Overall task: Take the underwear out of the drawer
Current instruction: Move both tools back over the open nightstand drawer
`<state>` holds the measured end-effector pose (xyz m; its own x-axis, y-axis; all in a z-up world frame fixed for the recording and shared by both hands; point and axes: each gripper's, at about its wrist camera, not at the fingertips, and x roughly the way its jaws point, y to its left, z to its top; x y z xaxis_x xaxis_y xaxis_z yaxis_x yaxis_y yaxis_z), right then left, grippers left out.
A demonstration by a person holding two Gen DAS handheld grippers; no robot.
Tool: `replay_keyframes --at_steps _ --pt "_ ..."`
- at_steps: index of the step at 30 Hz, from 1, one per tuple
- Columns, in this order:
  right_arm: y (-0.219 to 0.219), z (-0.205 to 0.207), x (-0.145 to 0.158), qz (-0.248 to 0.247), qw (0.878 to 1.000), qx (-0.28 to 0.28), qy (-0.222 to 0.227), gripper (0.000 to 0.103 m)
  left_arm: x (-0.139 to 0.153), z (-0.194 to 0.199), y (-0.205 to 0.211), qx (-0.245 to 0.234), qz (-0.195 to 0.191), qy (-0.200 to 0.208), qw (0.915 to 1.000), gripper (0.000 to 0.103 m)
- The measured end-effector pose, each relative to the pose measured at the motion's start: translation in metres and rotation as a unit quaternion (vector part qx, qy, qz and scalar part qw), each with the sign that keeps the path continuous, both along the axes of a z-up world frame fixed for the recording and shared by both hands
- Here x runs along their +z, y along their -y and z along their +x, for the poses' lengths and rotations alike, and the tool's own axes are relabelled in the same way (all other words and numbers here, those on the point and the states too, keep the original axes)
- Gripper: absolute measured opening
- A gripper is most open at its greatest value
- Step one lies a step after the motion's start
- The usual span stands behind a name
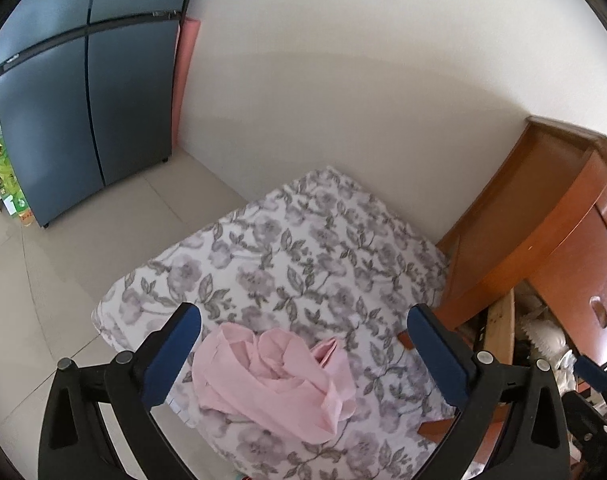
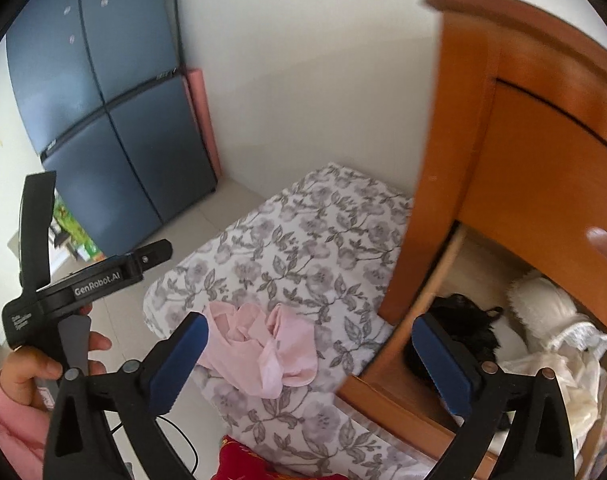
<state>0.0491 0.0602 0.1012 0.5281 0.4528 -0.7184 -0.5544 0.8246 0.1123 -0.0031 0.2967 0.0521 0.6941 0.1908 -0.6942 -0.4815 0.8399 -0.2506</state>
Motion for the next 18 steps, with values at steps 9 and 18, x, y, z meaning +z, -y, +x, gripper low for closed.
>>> replay_keyframes --at_steps 9,18 --pt "0.108 -0.018 0.022 0.041 0.992 -0.099 0.072 0.103 0.016 0.000 0.035 -0.007 0.055 0.046 0.9974 0.103" --pt "0.210 -0.022 0.028 0.051 0.976 -0.193 0.083 0.103 0.027 0.019 0.081 -0.069 0.022 0.054 0.9959 0.103"
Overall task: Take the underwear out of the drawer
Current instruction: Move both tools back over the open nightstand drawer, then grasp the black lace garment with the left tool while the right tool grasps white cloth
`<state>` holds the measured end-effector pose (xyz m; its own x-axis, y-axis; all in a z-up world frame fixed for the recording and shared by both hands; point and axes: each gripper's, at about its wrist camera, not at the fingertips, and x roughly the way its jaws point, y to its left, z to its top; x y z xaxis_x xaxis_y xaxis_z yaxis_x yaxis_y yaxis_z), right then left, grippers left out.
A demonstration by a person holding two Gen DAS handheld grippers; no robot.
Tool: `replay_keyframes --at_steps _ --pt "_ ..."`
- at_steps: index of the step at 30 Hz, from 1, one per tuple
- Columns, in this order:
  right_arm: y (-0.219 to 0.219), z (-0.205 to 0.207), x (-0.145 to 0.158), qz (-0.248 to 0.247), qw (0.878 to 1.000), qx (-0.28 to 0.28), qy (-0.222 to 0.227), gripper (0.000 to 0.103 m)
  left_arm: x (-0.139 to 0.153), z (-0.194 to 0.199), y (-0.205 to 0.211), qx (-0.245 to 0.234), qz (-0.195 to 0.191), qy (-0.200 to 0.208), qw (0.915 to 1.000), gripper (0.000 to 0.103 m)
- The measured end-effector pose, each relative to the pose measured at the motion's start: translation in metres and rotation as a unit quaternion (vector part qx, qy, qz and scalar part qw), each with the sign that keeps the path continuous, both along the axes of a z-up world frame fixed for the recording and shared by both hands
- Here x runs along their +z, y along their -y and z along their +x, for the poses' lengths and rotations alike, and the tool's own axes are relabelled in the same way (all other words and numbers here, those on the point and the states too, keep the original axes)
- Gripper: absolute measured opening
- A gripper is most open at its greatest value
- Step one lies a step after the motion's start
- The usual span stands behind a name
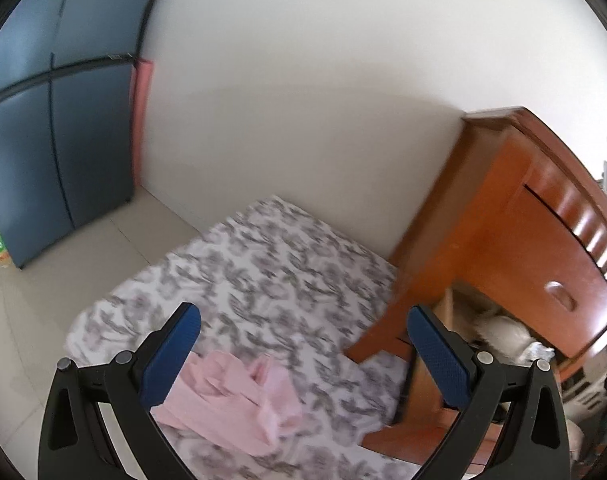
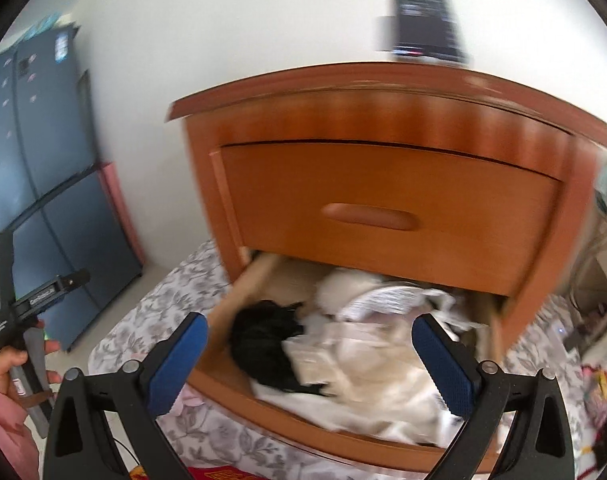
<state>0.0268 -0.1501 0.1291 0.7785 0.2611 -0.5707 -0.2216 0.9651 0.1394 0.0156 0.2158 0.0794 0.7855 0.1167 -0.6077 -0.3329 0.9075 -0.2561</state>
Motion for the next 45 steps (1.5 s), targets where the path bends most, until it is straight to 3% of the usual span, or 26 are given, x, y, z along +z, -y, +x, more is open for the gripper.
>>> replay_keyframes --at_steps 9,23,29,33,40,45 --pt "0.073 -0.010 -0.016 0.038 0.998 -0.051 -0.014 0.103 0.009 0.015 0.062 -0.077 0.035 0.014 0.9964 0.103" --pt "0.114 -0.006 -0.033 0.048 0.996 -0.073 -0.027 0.103 0.006 0.049 0.140 -0.172 0.054 -0.016 0.9835 0.103" --pt "0.099 0.010 -0.043 0.028 0.997 -0.044 -0.052 0.103 -0.010 0.070 0.170 -0.225 0.072 -0.070 0.9691 0.103" --pt "0.079 0.022 -0.047 -0.006 0.997 -0.012 -0.070 0.103 -0.018 0.081 0.190 -0.263 0.096 -0.100 0.9548 0.103" --pt "0.051 0.048 -0.060 -0.057 0.991 0.024 -0.116 0.102 -0.039 0.108 0.199 -0.293 0.084 -0.169 0.9372 0.103" --pt "0.034 0.063 -0.077 -0.090 0.984 0.044 -0.147 0.089 -0.053 0.118 0.202 -0.302 0.079 -0.203 0.9283 0.097"
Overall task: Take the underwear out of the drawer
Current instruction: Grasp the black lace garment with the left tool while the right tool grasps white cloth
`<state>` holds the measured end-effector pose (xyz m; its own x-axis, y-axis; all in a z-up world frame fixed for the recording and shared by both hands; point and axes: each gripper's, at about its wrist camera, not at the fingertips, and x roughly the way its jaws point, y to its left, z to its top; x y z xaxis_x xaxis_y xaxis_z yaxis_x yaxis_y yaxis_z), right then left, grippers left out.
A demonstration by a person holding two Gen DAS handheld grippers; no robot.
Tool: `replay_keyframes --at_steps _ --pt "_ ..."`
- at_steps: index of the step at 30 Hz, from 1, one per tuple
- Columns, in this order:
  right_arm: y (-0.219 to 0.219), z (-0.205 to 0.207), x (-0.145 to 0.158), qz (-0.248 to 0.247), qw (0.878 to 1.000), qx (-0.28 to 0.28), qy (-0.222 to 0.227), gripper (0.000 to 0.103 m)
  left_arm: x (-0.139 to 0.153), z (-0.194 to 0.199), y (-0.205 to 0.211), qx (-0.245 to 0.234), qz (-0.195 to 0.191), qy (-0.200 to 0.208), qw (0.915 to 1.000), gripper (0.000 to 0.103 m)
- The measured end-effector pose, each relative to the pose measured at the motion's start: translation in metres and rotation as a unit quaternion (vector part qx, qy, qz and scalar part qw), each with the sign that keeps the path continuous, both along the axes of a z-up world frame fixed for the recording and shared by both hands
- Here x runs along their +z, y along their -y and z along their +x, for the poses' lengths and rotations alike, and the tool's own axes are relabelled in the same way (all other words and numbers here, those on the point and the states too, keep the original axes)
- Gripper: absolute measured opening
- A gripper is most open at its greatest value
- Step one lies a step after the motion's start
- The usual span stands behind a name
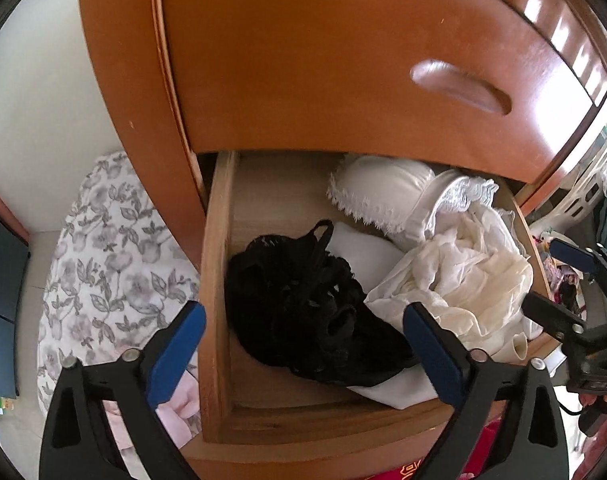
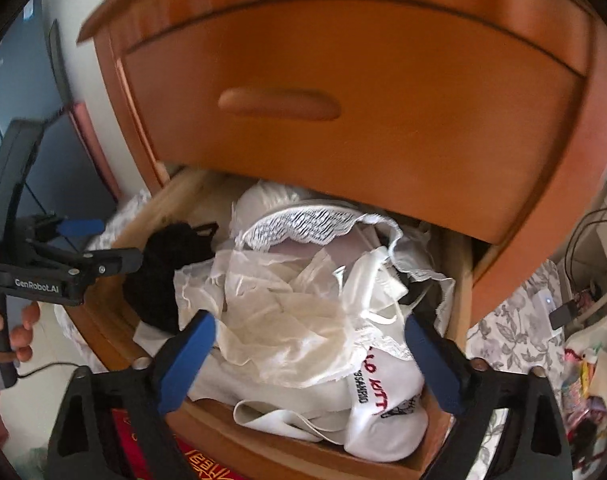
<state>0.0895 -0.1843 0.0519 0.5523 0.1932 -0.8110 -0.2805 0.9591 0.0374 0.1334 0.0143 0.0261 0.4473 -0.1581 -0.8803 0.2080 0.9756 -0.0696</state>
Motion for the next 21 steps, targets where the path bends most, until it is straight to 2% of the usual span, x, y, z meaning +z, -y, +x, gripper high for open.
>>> replay_keyframes --at_steps 2,4,5,6,10,11,14,16,19,21 --pt "-0.005 0.004 -0.005 -0.008 1.000 0.007 -0.008 0.087 -0.005 0.002 0.000 0.003 -0.004 -0.009 1.0000 0.096" --pt "-0.011 0.007 -0.010 -0.018 1.000 0.017 -0.014 0.083 -0.010 0.005 0.000 0.003 0.000 -0.015 0.9999 0.088" --pt "-0.014 0.008 -0.012 -0.022 0.999 0.022 -0.018 0.081 -0.013 0.006 0.001 0.000 0.001 -0.019 0.9998 0.079" --pt "-0.017 0.010 -0.014 -0.025 0.999 0.024 -0.022 0.079 -0.016 0.007 0.001 -0.001 0.000 -0.025 0.9997 0.075" --pt "-0.025 0.014 -0.024 -0.038 0.998 0.036 -0.036 0.070 -0.025 0.009 -0.001 -0.003 0.001 -0.041 0.9992 0.068" --pt "-0.026 0.015 -0.025 -0.040 0.998 0.039 -0.038 0.066 -0.026 0.010 -0.001 -0.003 0.001 -0.043 0.9990 0.063" --pt "-0.030 0.015 -0.029 -0.051 0.997 0.049 -0.041 0.066 -0.032 0.011 0.000 -0.006 0.001 -0.053 0.9986 0.051" --pt "-0.032 0.015 -0.031 -0.062 0.996 0.054 -0.037 0.060 -0.034 0.011 0.002 -0.010 0.000 -0.056 0.9984 0.048" --pt "-0.028 0.018 -0.032 -0.059 0.996 0.043 -0.041 0.043 -0.039 0.011 0.004 -0.012 -0.001 -0.060 0.9981 0.045" --pt "-0.023 0.018 -0.031 -0.056 0.997 0.037 -0.039 0.031 -0.042 0.012 0.004 -0.013 -0.002 -0.061 0.9980 0.038"
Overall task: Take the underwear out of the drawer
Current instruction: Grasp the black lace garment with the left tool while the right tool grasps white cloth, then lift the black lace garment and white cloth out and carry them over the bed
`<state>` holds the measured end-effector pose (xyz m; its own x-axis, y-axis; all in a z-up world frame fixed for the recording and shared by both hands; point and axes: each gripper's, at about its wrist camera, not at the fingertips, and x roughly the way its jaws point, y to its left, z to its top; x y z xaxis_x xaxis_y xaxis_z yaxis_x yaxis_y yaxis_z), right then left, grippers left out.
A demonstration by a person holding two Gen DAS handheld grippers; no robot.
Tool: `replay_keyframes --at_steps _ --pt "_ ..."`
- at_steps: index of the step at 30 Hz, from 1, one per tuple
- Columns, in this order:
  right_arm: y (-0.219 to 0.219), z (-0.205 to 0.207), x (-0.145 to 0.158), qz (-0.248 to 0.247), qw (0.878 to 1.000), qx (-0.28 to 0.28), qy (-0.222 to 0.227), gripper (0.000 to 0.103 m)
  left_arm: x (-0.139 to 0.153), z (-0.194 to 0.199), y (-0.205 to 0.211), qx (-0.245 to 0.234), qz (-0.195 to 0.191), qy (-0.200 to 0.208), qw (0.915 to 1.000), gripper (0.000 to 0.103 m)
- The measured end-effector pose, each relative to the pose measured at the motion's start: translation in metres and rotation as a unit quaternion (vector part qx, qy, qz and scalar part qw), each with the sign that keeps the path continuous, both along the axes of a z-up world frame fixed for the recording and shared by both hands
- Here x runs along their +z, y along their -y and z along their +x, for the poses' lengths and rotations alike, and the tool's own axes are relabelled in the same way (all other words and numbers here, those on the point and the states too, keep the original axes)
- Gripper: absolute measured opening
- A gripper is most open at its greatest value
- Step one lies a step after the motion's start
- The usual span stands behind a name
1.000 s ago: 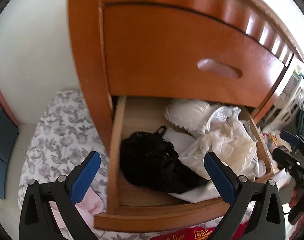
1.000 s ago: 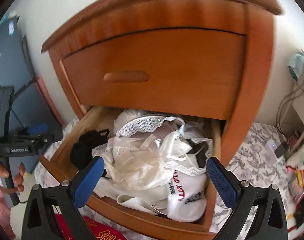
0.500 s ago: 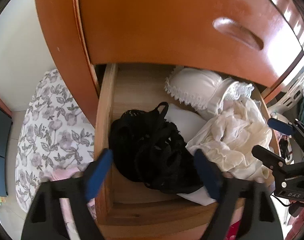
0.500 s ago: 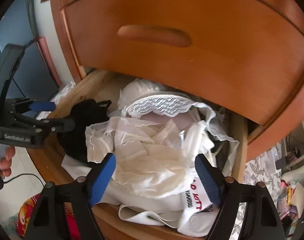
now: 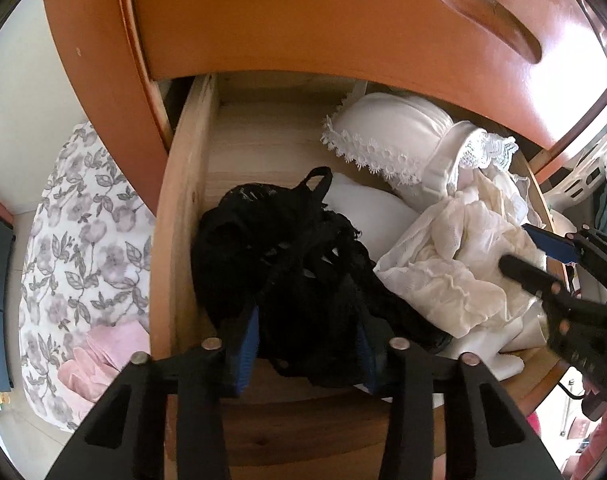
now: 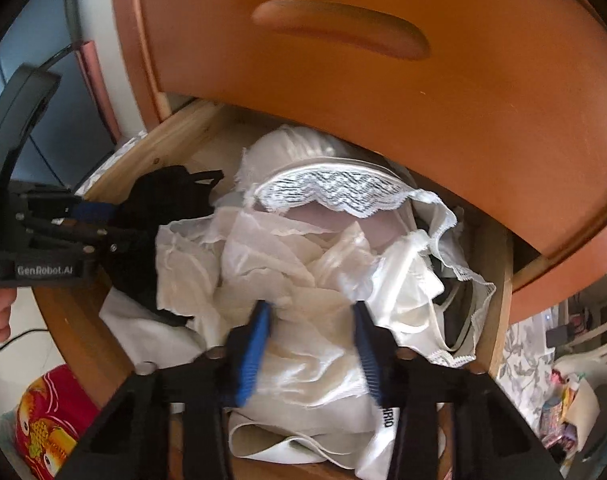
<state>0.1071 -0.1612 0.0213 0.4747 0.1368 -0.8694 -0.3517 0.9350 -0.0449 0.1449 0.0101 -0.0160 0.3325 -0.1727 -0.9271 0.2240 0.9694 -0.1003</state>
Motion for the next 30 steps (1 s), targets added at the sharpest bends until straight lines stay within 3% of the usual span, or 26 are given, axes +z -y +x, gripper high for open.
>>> replay_keyframes --at_steps 4,6,12,19,30 --pt "0.005 -0.003 0.005 0.011 1.000 -0.004 0.009 0.014 -0.002 -0.003 0.002 0.000 -0.007 0.002 1.0000 0.030" --pt "0.006 -0.005 0.008 0.017 1.000 -0.004 0.015 0.008 -0.001 -0.003 0.001 0.003 -0.013 0.003 0.9999 0.019" --pt "0.013 -0.017 0.021 0.056 0.997 -0.020 0.043 0.006 -0.002 -0.005 -0.007 0.015 -0.028 0.013 0.9994 0.008" --pt "0.030 -0.030 0.037 0.096 0.992 -0.048 0.071 0.005 0.006 -0.013 -0.017 0.028 -0.045 0.036 0.9980 0.007" --pt "0.046 -0.040 0.042 0.137 0.984 -0.077 0.079 0.005 0.020 -0.024 -0.027 0.058 -0.094 0.071 0.9914 0.006"
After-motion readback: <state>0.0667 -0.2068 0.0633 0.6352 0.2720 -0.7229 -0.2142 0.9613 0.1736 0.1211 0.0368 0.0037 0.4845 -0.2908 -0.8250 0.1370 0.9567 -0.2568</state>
